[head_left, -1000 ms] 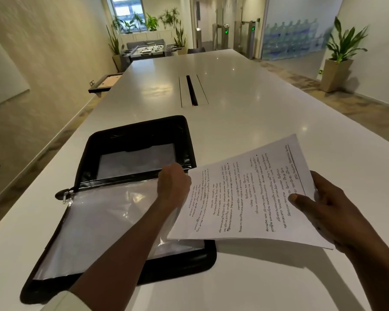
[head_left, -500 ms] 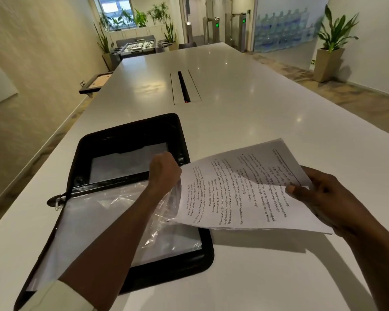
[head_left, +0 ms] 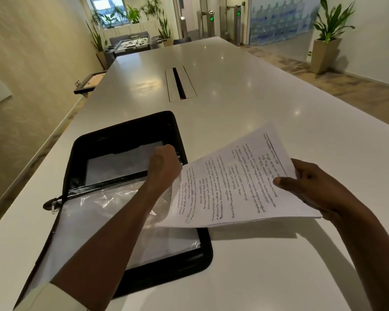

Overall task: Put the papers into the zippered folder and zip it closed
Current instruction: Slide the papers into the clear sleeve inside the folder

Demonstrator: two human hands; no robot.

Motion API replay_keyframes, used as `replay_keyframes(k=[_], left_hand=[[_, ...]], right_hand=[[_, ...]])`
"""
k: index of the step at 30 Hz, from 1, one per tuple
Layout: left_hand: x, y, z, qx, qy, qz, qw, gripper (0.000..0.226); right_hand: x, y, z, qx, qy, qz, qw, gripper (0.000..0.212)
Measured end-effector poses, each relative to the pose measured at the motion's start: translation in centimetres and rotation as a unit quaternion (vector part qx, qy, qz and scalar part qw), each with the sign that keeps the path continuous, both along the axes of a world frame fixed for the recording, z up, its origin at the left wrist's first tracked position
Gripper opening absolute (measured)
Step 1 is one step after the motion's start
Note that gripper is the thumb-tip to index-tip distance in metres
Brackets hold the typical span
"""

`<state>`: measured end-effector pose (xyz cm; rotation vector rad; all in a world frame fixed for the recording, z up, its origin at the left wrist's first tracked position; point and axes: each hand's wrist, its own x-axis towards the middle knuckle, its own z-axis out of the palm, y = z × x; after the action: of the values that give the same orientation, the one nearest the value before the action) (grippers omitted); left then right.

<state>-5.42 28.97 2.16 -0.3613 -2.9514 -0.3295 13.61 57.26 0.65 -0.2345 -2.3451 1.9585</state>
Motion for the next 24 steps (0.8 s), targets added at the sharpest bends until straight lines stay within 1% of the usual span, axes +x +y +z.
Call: replay_keyframes(k=[2,3,4,8,10,14,17,24], left_hand=[[1.0,-0.3,-0.3,-0.005,0.008,-0.011,1.000,0.008],[1.7,-0.5,-0.4,-0.008,0.001,-0.013,1.000,0.010],[2.5,-0.8,-0.5,-0.019,-0.009,-0.011,1.000,0.016],[6.0,-2.1,-1.3,-0.120,-0.073,0.010,0.990,0.041],[7.7,-2.9,-1.4,-0.141,-0.089,0.024,0.986,0.040],[11.1,-4.5,-1.0,-0.143,-0.099,0.041,0.984,0.034],[13.4,-5.1,-0.7,-0.146,-0.095,0.048,0.983,0.034],[16.2,-4.4,0.3,-0.182,-0.045,0.081,0.979,0.048]], right_hand=[[-0.2,-0.3,-0.1,-0.002,-0.019,0.005,1.000,0.028],[-0.3,-0.3,-0.1,0.000,-0.026,0.008,1.000,0.028],[-0.3,-0.4,-0.1,0.002,-0.030,0.010,0.999,0.028],[0.1,-0.7,-0.4,-0.002,-0.039,0.006,0.999,0.030],[0.1,-1.0,-0.5,-0.016,-0.038,0.000,0.999,0.032],[0.2,-1.9,-0.5,-0.049,-0.040,-0.019,0.998,0.034],[0.3,-2.6,-0.5,-0.037,-0.039,-0.036,0.998,0.032],[0.8,-3.6,-0.3,-0.074,-0.028,-0.049,0.996,0.034]])
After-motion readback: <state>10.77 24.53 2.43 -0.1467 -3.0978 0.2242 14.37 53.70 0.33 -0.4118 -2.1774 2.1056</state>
